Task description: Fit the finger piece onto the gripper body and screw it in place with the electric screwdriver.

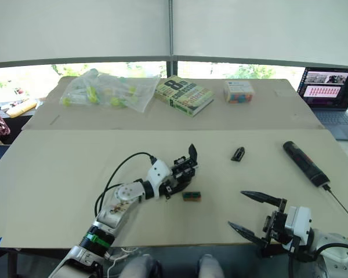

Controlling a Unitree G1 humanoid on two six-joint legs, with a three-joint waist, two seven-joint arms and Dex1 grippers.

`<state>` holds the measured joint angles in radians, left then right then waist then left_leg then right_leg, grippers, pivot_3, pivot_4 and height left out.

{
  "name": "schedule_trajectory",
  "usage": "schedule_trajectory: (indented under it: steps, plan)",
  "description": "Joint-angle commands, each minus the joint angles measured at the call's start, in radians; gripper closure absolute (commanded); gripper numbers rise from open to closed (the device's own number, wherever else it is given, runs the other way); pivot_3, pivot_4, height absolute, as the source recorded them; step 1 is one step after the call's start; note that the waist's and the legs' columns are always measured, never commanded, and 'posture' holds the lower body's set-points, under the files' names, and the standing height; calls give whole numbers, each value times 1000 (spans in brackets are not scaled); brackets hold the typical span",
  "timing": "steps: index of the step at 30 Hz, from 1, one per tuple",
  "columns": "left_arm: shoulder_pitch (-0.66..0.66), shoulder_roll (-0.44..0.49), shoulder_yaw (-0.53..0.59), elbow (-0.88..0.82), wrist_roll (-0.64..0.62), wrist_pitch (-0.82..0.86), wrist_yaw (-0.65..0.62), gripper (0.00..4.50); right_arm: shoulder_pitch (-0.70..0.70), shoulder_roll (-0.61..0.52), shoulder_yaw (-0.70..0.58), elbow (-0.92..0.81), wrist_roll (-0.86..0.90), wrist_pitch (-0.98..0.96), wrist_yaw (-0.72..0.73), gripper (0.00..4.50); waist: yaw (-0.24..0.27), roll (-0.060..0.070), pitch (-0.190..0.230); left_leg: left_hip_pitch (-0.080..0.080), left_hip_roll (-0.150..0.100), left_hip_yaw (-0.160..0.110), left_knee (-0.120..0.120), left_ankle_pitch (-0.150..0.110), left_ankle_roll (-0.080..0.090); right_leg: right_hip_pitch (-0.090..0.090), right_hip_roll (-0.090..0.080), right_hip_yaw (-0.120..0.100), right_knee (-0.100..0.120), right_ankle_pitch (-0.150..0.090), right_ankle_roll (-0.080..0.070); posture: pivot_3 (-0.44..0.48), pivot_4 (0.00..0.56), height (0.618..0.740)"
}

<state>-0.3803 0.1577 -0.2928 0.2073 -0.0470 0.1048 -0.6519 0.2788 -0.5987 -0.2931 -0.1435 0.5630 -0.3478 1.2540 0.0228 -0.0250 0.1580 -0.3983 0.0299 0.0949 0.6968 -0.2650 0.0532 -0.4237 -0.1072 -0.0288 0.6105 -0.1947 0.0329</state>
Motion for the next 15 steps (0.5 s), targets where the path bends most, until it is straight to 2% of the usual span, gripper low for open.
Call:
schedule_trajectory:
  steps: [1, 4, 6, 9, 15]
  plan:
    - [-8, -7, 4, 0, 4, -20, 8, 2220, -12, -16, -21, -31, 18, -4, -7, 0, 1, 0, 0, 0, 0, 0, 0, 0, 0, 0, 0, 0, 0, 0, 0, 0, 150, 740]
    - [-3, -10, 14, -3, -3, -7, 13, 2220, -15, -18, -19, -29, 18, -1, -6, 0, 1, 0, 0, 0, 0, 0, 0, 0, 0, 0, 0, 0, 0, 0, 0, 0, 150, 740]
    - [2, -13, 20, -10, -14, 6, 10, 1182, -19, -19, -17, -27, 18, 1, -5, 0, 2, 0, 0, 0, 0, 0, 0, 0, 0, 0, 0, 0, 0, 0, 0, 0, 150, 740]
    - [9, -15, 31, -22, -26, 17, 10, 110, -25, -18, -15, -26, 17, 3, -6, 0, 1, 0, 0, 0, 0, 0, 0, 0, 0, 0, 0, 0, 0, 0, 0, 0, 150, 740]
    - [31, 20, 47, -70, -61, 39, -33, 110, -33, -14, -13, -20, 13, 0, -7, 0, 0, 0, 0, 0, 0, 0, 0, 0, 0, 0, 0, 0, 0, 0, 0, 0, 150, 740]
